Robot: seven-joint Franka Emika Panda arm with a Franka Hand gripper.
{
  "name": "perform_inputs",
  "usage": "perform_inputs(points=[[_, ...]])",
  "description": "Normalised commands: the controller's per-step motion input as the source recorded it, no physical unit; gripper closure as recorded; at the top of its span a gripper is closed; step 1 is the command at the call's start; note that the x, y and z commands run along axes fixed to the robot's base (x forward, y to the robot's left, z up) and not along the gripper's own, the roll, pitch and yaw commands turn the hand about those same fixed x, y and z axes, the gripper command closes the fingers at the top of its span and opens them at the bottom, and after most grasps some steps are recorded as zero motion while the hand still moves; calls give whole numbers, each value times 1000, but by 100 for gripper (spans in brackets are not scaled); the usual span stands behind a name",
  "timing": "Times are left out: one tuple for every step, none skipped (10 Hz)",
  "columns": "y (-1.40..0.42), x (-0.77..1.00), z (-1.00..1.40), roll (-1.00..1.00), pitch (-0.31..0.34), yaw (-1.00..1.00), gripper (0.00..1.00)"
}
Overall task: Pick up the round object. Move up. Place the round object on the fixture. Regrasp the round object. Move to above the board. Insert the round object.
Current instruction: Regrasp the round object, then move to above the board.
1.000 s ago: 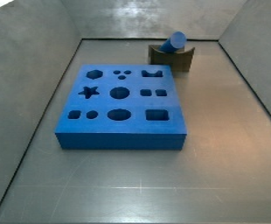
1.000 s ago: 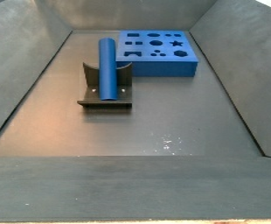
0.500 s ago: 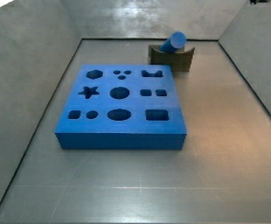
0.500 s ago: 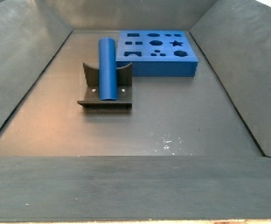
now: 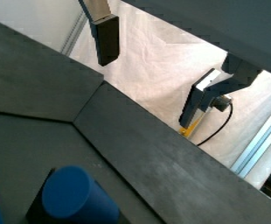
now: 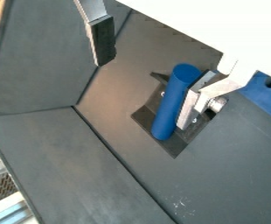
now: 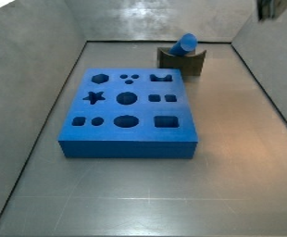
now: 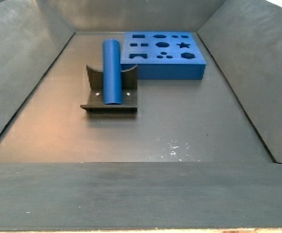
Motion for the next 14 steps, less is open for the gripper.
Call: perform_inputs(points=[[34,50,-1000,158,-73,87,0],[30,59,-1000,108,-89,59,0],[29,68,-1000,84,-97,40,0],[29,73,-1000,73,-93,19,0],[24,79,-1000,67,-88,3,0],[20,88,-1000,69,-76,-13,0],[16,89,-911,67,-61,-21,0],[11,86,-799,66,-52,-22,0],[3,77,-528,65,-22,-21,0],[2,74,-422,66,-8,-19,0],[-3,76,-219,71,10,-4,0],[0,0,0,0,0,0,100],[230,168,1000,-214,-55,-25,100],[229,166,1000,-216,-50,-36,100]])
